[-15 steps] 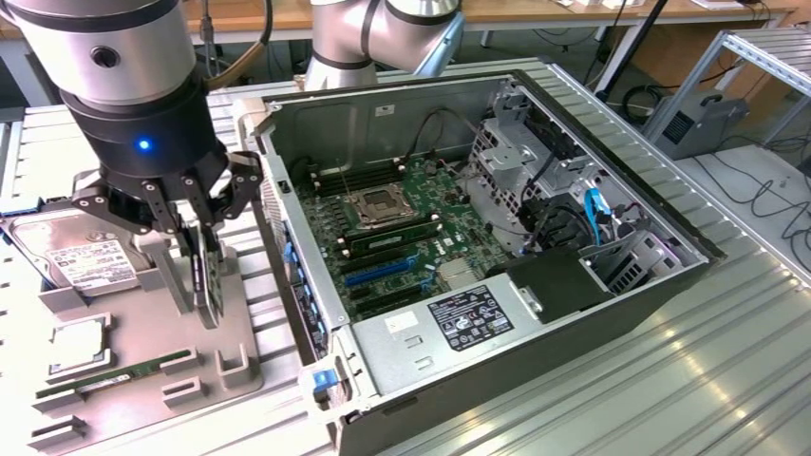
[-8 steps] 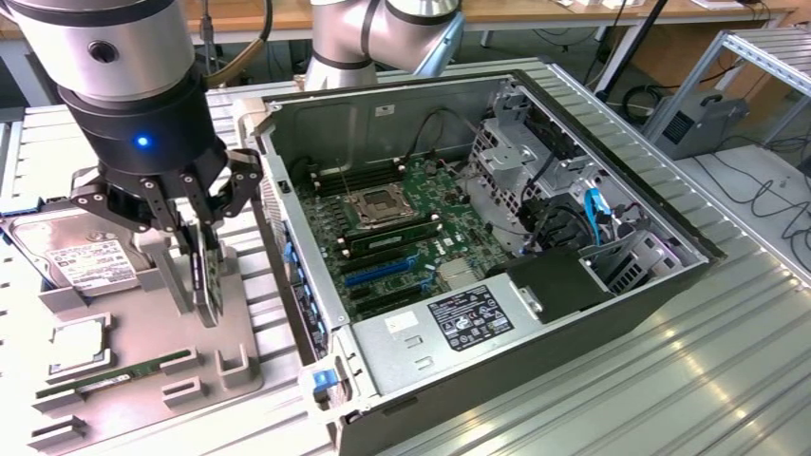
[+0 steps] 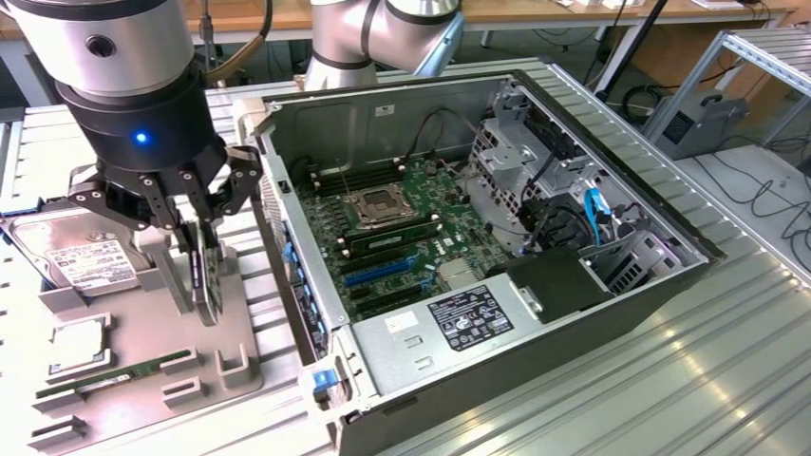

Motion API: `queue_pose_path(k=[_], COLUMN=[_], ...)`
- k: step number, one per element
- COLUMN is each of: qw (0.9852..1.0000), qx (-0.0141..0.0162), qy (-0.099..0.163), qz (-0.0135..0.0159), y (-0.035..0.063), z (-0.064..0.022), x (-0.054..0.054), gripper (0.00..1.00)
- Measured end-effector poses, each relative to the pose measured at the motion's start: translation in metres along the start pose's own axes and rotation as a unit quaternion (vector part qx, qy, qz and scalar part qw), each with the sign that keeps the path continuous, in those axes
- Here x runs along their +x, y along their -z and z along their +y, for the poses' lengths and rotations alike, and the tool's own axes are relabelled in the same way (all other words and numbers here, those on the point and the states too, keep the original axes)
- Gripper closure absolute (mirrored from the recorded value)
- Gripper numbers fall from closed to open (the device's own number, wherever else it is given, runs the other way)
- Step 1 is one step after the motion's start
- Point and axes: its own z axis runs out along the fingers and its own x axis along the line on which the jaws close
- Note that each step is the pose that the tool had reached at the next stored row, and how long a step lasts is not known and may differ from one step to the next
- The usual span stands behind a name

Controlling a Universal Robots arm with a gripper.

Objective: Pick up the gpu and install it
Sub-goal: 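Pick up the gpu and move the gpu toward the slot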

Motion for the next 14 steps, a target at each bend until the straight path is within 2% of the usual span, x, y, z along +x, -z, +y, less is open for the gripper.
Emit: queue_pose_path(k=[14], qw=[1.0], qx=[0.0], qy=[0.0], qz=[0.0], y=[0.0043], z=[0.0002], x=[-0.0001], gripper=[0.74])
